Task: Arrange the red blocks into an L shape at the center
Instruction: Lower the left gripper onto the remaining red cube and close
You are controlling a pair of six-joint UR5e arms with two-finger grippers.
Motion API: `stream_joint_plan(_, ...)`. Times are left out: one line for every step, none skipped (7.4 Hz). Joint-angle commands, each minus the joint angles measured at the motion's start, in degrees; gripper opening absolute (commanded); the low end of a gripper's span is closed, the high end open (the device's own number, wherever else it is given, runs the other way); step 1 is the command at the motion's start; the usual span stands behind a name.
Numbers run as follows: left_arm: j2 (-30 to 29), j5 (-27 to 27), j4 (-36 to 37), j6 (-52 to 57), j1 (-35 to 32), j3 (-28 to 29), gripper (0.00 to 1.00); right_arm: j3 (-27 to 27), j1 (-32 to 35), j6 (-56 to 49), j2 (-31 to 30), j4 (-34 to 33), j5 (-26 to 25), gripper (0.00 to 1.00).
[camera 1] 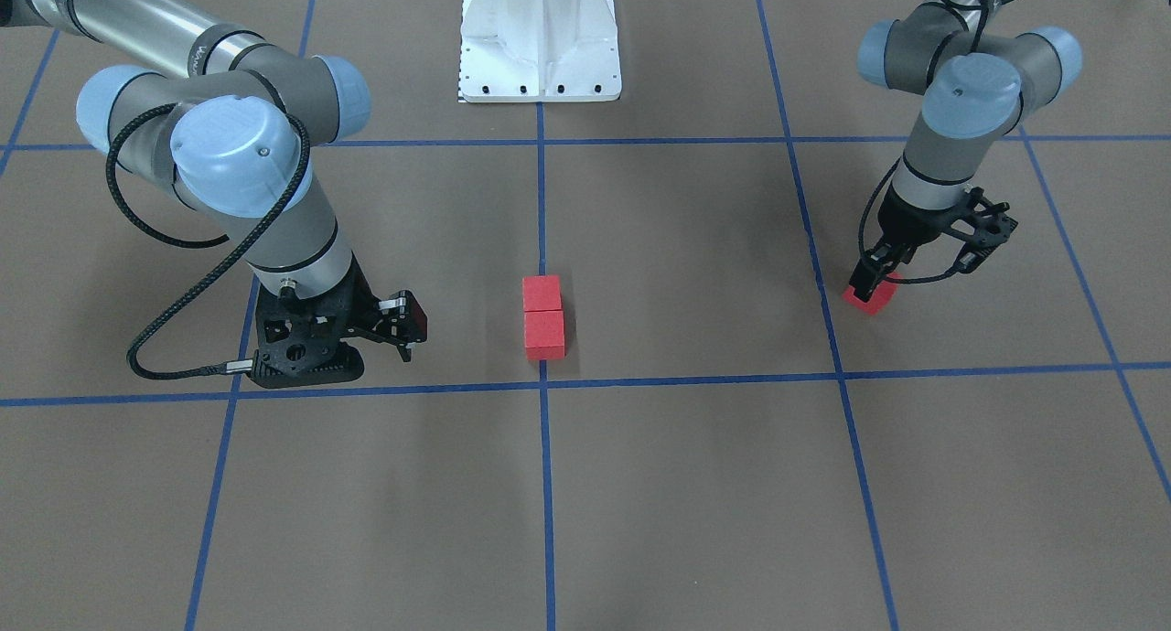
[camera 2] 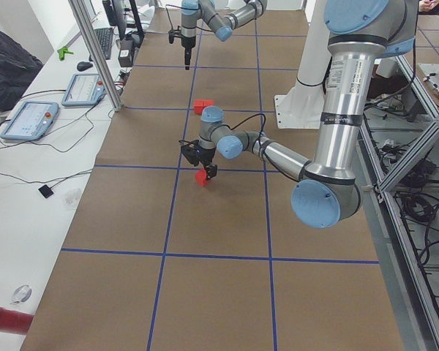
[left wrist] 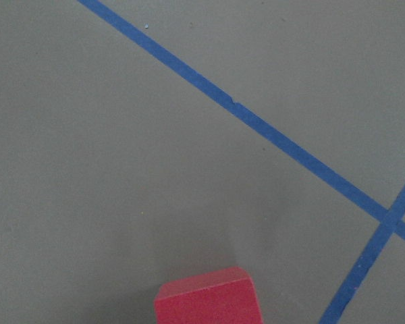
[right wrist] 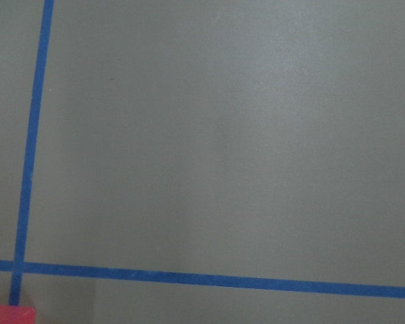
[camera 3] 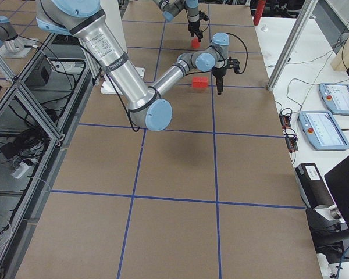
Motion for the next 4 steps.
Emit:
stream_joint_plan(-0.2, 0.0, 0.0, 0.0, 0.1, 0.8, 1.0, 0.0, 0.0, 0.0, -0.1, 0.0, -0.1, 0.99)
stream_joint_plan(-0.4, 0.1, -0.1, 0.0, 0.1, 1.1, 1.0, 0.0, 0.1, 0.0, -0.1, 0.2, -0.1, 0.99)
stream_joint_plan(-0.9, 0.1, -0.2, 0.1, 0.2, 2.2, 1.0, 0.0, 0.0, 0.1, -0.7, 2.1, -0.1, 0.99)
stream_joint_plan(-1.1, 0.0, -0.1, 0.1, 0.2, 2.6, 1.0, 0.1, 0.1, 0.1, -2.0, 4.3, -0.1, 0.99)
